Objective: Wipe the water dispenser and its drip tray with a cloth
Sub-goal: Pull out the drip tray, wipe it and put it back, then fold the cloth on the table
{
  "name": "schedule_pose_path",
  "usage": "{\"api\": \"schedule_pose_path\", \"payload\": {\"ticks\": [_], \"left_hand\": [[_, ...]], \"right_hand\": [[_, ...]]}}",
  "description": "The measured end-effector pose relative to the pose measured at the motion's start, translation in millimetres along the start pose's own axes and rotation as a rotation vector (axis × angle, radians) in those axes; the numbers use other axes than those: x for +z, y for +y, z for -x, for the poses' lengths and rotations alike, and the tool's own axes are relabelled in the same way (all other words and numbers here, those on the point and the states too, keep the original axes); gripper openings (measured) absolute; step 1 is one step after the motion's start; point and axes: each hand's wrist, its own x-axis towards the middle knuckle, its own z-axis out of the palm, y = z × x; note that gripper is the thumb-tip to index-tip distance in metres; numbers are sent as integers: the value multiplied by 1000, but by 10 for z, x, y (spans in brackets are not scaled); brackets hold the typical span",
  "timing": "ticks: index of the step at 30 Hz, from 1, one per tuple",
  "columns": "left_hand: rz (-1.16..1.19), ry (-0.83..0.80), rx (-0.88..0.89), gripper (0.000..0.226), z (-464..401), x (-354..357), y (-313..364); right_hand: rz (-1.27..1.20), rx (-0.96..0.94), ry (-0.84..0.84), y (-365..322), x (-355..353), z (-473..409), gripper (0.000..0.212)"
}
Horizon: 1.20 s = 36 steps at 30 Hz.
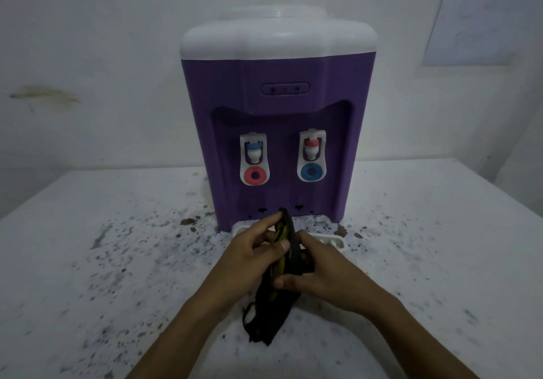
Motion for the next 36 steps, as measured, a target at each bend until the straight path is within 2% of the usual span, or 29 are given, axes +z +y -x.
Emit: {"api": "schedule_pose_path", "payload": {"ticks": [3, 7, 11, 16, 18, 21, 25, 27, 29, 33, 36], "left_hand": [[33, 22, 31, 43, -2, 22, 16], [28, 12, 63, 35, -44, -14, 60], [-21, 47, 84, 23, -72, -126, 39], [-105, 134, 34, 18, -117, -294, -82], [-178, 158, 34, 14, -132, -341, -156], [-311, 195, 53, 13, -148, -398, -284], [-387, 268, 59, 10, -164, -468, -465], [-405, 289, 65, 10, -174, -480, -519], [-421, 307, 60, 11, -185, -479, -556], [-441, 323, 27, 16, -211, -498, -647], [-455, 311, -8, 16, -224, -528, -695]], "right_hand": [[17, 5, 62, -14, -57, 1, 31], [1, 23, 37, -48, -194, 39, 28], [50, 79, -73, -124, -316, 106, 27], [325, 184, -369, -163, -373, 170, 43], [433, 182, -416, -135, -312, 184, 41], [490, 185, -343, -29, -211, 207, 40], [441, 213, -274, 60, -214, 243, 55], [422, 226, -213, 66, -263, 271, 54], [416, 227, -115, 85, -315, 301, 46], [437, 237, 116, 195, -415, 337, 17], [413, 296, 196, 312, -472, 367, 7]]}}
